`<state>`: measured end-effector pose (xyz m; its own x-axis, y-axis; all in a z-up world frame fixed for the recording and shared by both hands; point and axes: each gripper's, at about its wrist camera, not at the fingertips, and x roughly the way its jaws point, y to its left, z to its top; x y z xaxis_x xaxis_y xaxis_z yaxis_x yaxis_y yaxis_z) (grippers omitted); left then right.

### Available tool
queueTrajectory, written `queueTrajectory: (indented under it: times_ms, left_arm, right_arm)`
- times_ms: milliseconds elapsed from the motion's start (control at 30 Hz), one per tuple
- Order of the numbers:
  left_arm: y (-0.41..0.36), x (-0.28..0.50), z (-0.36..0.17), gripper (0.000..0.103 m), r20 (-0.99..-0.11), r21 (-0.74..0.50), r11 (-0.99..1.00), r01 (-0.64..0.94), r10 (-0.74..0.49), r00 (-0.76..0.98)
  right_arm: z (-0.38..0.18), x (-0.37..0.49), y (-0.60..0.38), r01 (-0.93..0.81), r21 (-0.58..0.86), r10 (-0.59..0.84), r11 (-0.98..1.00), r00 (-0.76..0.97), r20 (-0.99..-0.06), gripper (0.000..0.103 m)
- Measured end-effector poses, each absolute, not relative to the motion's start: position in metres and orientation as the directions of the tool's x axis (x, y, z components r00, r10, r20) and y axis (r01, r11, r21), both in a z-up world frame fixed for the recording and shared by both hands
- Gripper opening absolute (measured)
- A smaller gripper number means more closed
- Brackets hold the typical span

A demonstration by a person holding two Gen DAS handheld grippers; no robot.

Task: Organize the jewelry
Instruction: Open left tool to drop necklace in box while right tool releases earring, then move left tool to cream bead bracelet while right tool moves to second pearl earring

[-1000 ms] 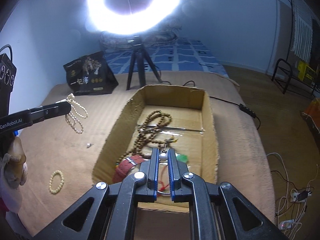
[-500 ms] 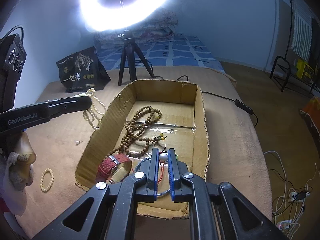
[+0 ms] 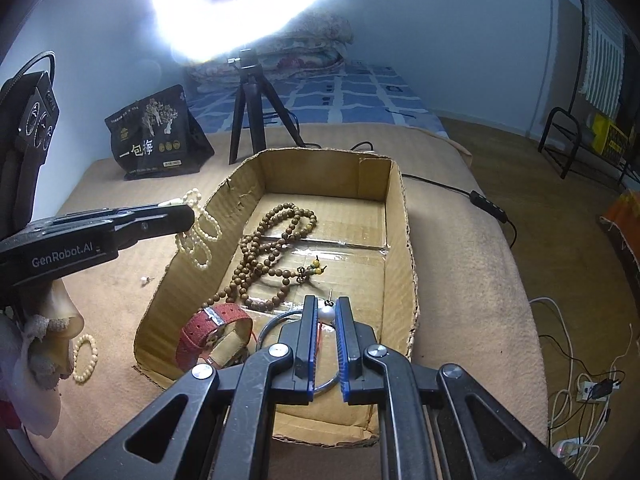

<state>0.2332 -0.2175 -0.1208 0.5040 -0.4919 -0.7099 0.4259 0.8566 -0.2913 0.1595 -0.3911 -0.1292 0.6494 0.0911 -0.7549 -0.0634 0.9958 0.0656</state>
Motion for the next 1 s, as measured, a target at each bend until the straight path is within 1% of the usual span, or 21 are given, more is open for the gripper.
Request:
queueTrajectory:
  times_ms: [333, 400, 433, 467, 500, 533, 567, 600, 633, 667, 700, 733, 800, 933, 1000]
  left_arm:
    - [-0.223, 0.23, -0.123, 0.006, -0.718, -0.264, 0.856, 0.444, -0.482, 0.502]
    - [-0.224, 0.229, -0.122, 0.006, -0.72, -0.261, 0.857, 0.445, -0.48, 0.502]
    - [-0.224, 0.229, -0.122, 0.006, -0.723, -0.256, 0.858, 0.445, -0.476, 0.501]
    - [-0.225, 0.229, -0.122, 0.008, -0.724, -0.254, 0.858, 0.446, -0.474, 0.501]
    - [-0.225, 0.229, -0.121, 0.017, -0.725, -0.251, 0.859, 0.446, -0.472, 0.501]
    - [-0.225, 0.228, -0.121, 0.025, -0.726, -0.249, 0.861, 0.444, -0.469, 0.503]
    - [-0.224, 0.228, -0.121, 0.041, -0.726, -0.246, 0.863, 0.441, -0.465, 0.507]
    - [-0.223, 0.228, -0.12, 0.048, -0.724, -0.242, 0.867, 0.435, -0.46, 0.514]
    - [-0.221, 0.227, -0.12, 0.048, -0.721, -0.242, 0.868, 0.432, -0.459, 0.518]
    - [-0.22, 0.227, -0.119, 0.048, -0.721, -0.243, 0.87, 0.43, -0.458, 0.52]
    - [-0.219, 0.228, -0.119, 0.049, -0.723, -0.242, 0.872, 0.427, -0.455, 0.52]
    - [-0.217, 0.228, -0.118, 0.049, -0.725, -0.241, 0.874, 0.421, -0.451, 0.521]
    - [-0.213, 0.228, -0.118, 0.059, -0.727, -0.244, 0.879, 0.41, -0.446, 0.522]
    - [-0.204, 0.227, -0.115, 0.061, -0.727, -0.244, 0.887, 0.392, -0.435, 0.531]
    - [-0.199, 0.225, -0.114, 0.062, -0.729, -0.246, 0.89, 0.385, -0.432, 0.532]
  right_arm:
    - [-0.131, 0.161, -0.392, -0.063, 0.068, 0.093, 0.996, 0.648, -0.756, 0.007]
    - [-0.131, 0.16, -0.392, -0.062, 0.07, 0.093, 0.996, 0.649, -0.755, 0.012]
    - [-0.131, 0.16, -0.392, -0.062, 0.071, 0.094, 0.996, 0.65, -0.754, 0.02]
    - [-0.131, 0.159, -0.391, -0.061, 0.071, 0.094, 0.996, 0.653, -0.752, 0.027]
    - [-0.13, 0.159, -0.391, -0.063, 0.071, 0.095, 0.995, 0.654, -0.75, 0.03]
    - [-0.13, 0.158, -0.391, -0.065, 0.068, 0.094, 0.996, 0.656, -0.749, 0.031]
    - [-0.13, 0.158, -0.39, -0.066, 0.065, 0.092, 0.996, 0.656, -0.749, 0.035]
    - [-0.129, 0.157, -0.389, -0.066, 0.061, 0.09, 0.996, 0.658, -0.748, 0.047]
    - [-0.129, 0.156, -0.388, -0.065, 0.057, 0.086, 0.996, 0.662, -0.745, 0.054]
    - [-0.127, 0.154, -0.387, -0.064, 0.05, 0.08, 0.997, 0.67, -0.738, 0.065]
    - [-0.126, 0.153, -0.386, -0.064, 0.047, 0.078, 0.997, 0.675, -0.733, 0.071]
    - [-0.125, 0.152, -0.386, -0.063, 0.044, 0.075, 0.997, 0.679, -0.73, 0.075]
    - [-0.122, 0.15, -0.384, -0.059, 0.043, 0.072, 0.997, 0.685, -0.725, 0.09]
    - [-0.117, 0.147, -0.381, -0.063, 0.042, 0.074, 0.997, 0.69, -0.72, 0.093]
    - [-0.115, 0.146, -0.379, -0.064, 0.038, 0.071, 0.997, 0.692, -0.719, 0.099]
